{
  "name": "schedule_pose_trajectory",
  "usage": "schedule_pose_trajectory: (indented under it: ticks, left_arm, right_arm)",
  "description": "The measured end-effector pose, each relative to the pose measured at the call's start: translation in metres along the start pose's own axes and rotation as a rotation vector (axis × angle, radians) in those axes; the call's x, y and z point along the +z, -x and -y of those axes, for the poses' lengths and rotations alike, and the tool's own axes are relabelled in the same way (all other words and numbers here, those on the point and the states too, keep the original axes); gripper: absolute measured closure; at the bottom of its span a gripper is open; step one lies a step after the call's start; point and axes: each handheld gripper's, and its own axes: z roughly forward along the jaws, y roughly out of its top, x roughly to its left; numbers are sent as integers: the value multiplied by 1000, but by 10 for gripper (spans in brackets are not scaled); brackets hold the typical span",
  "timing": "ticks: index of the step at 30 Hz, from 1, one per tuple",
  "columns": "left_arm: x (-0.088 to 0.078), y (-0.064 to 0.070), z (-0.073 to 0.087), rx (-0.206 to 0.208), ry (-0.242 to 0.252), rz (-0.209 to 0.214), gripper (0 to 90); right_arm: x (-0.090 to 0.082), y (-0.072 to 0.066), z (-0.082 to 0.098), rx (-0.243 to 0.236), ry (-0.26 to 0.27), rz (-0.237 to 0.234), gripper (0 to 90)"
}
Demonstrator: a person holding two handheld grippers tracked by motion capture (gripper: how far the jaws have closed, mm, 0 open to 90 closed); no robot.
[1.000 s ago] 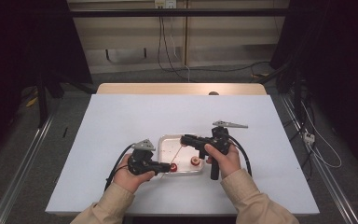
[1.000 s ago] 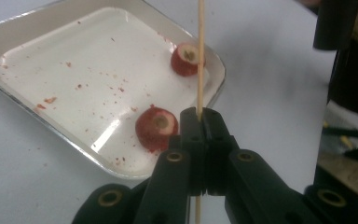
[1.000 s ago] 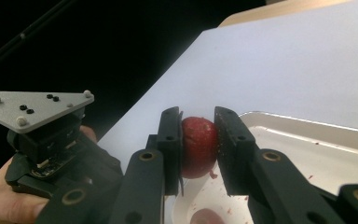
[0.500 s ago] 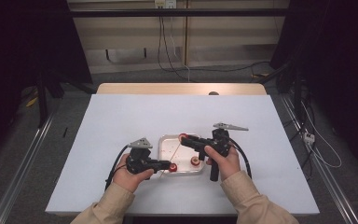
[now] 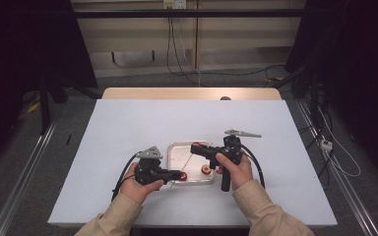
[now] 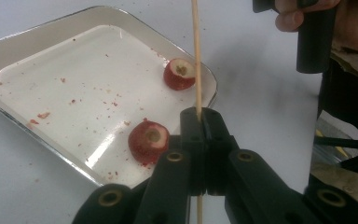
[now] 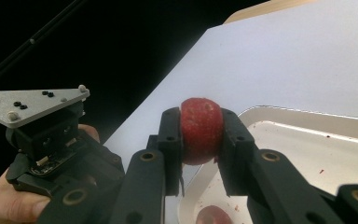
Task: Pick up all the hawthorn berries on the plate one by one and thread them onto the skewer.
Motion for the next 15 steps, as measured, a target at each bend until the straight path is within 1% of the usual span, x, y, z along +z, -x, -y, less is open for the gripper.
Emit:
schedule_pose_trajectory:
  ticks: [1,2,4,5,7,8,9,10,12,13,15]
  left_arm:
    - [0,0,0,2,0,-2,896]
    - [0,0,0,2,3,7,896]
    - [0,1,0,9,2,-2,896]
    - [-1,1,-1,18,-8,-1,896]
    - [-1,1,0,14,2,-7,895]
    - [-1,0,0,6,-2,-9,896]
    - [-1,0,0,0,-1,-14,896]
    - [-1,-1,0,-6,2,-17,896]
    - [-1,-1,0,-5,5,-12,896]
    - [0,-1,0,-2,-2,-9,896]
    - [0,0,0,-4,-2,-10,896]
  right_arm:
    - [0,0,0,0,0,1,735]
    - [0,1,0,-2,-2,3,735]
    - [0,1,0,6,0,-5,735]
    - [0,1,0,7,-1,-5,735]
    - [1,2,0,11,-3,-5,730]
    - [1,1,0,3,-3,3,720]
    - [1,1,0,-8,0,15,687]
    - [1,1,0,-4,16,28,637]
    - [1,1,-1,0,29,29,654]
    - [0,1,-1,1,36,37,647]
    - [0,2,-2,4,39,34,697]
